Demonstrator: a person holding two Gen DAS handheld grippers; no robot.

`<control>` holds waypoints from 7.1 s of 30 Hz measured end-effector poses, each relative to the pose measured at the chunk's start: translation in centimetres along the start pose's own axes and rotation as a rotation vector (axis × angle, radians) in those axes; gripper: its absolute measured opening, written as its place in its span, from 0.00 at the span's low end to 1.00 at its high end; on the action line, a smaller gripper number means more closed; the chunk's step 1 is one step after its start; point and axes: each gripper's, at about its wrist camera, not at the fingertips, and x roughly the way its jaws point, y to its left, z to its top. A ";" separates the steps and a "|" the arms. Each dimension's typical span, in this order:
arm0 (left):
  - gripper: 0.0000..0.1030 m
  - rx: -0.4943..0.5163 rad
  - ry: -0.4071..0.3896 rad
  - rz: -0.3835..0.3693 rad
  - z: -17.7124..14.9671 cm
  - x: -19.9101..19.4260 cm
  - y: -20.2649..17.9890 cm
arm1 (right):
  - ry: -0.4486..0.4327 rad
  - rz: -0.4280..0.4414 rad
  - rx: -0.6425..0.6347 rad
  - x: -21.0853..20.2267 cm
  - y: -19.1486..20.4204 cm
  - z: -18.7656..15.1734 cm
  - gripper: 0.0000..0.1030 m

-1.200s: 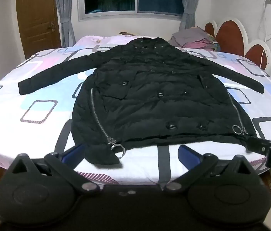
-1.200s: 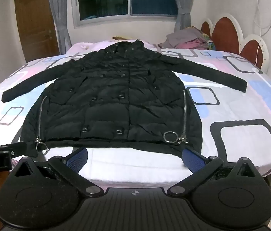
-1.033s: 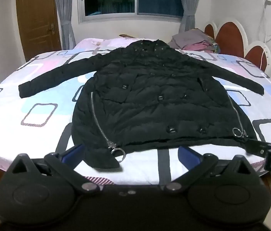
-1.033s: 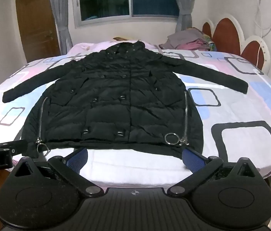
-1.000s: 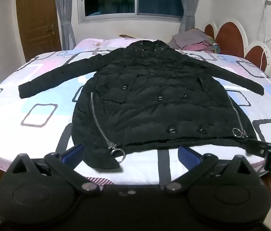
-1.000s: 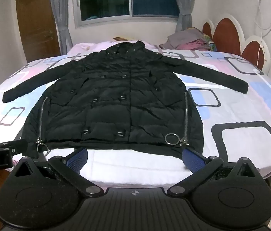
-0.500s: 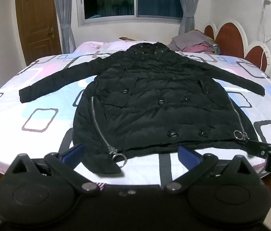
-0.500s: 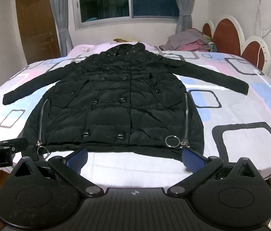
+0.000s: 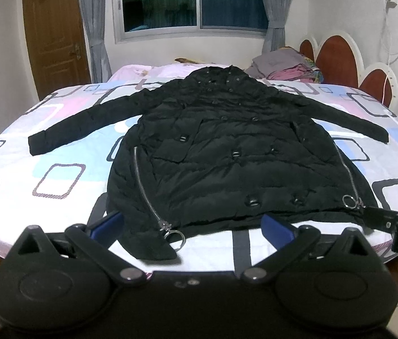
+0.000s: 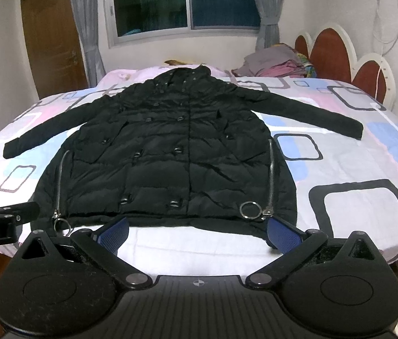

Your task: Fold large clothes

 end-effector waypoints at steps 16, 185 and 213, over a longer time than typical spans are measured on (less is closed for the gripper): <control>1.00 0.000 -0.007 0.002 0.1 -0.1 -0.2 | -0.005 0.000 0.003 0.0 -0.2 0.0 1.00; 0.20 -0.143 0.178 -0.304 26.6 48.6 4.1 | 0.001 -0.048 0.282 44.1 -17.6 25.2 0.16; 0.47 0.115 0.129 -0.149 30.2 52.7 -4.1 | -0.028 -0.014 0.155 49.6 -20.3 30.1 0.00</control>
